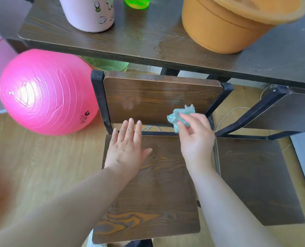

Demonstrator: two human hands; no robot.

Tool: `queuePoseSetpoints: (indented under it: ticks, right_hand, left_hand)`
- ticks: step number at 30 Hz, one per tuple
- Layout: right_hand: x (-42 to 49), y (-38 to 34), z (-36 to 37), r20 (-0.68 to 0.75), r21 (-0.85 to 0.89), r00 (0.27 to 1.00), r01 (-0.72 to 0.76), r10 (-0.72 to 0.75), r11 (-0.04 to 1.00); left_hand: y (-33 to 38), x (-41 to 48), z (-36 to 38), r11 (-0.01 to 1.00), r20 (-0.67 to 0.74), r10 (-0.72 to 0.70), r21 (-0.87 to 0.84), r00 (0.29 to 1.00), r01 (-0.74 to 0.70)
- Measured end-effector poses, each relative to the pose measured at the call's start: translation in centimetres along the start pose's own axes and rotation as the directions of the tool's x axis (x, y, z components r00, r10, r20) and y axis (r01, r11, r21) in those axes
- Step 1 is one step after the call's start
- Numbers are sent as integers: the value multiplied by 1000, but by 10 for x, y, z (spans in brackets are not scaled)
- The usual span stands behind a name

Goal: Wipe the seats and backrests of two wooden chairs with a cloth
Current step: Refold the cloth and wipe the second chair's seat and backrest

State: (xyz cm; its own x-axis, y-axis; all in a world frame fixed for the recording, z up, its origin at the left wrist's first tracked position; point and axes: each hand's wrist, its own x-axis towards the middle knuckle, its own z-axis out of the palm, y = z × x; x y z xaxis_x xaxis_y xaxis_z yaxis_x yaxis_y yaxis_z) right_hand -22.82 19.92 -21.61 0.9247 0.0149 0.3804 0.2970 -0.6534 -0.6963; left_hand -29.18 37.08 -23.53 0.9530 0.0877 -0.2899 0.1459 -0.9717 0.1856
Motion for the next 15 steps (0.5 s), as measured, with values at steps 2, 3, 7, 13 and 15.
queuePoseSetpoints:
  ticks: [2,3,7,13,15]
  right_hand:
    - [21,-7,-20,-82,-4,997,13,-13,1000]
    - [31,-10,-28,-121,-9,992,15,-16,1000]
    - [66,-8,-49,-207,-40,978,-2,-6,999]
    - [72,19,-43,-164,-80,986,13,-26,997]
    - [65,31,-35,-150,-69,989,5,-15,998]
  left_hand:
    - [19,4,-10,998,-26,44,-38,999,-45]
    - [28,7,-15,996,-47,72,-52,996,-75]
    - [62,17,-37,980,-162,171,-70,972,-184]
    - [86,28,-38,974,-161,219,-22,962,-225]
    - [85,28,-29,976,-111,217,-5,970,-218]
